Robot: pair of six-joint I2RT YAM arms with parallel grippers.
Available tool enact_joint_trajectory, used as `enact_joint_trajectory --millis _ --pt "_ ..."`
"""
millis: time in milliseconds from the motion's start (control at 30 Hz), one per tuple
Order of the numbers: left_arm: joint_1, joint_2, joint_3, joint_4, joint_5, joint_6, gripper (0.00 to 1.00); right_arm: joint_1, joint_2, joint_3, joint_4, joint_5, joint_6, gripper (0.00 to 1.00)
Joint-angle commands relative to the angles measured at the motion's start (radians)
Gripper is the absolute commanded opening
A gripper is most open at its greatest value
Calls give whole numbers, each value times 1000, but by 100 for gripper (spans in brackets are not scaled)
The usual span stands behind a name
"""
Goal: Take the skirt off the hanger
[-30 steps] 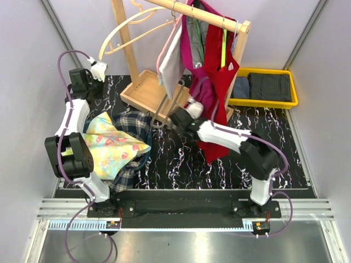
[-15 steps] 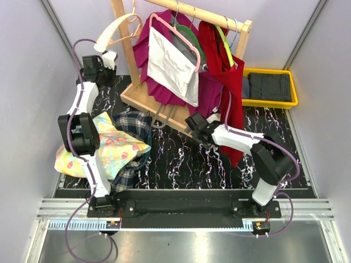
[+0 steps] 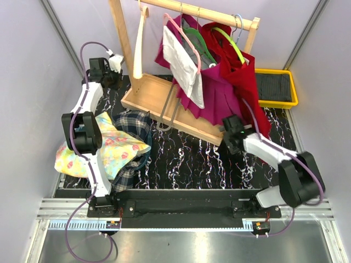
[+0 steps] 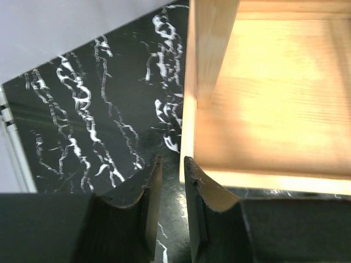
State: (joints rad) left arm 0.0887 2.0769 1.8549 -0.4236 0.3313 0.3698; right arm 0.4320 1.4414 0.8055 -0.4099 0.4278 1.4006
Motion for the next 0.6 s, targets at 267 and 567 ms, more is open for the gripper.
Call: enact_joint_trajectory --millis 267,567 --pt "-4 -276 -302 -36 130 217 26 -193 -171 -40 8 9 40 92" --pt "-6 -400 -384 -159 187 278 22 17 6 86 183 -225 -118 90"
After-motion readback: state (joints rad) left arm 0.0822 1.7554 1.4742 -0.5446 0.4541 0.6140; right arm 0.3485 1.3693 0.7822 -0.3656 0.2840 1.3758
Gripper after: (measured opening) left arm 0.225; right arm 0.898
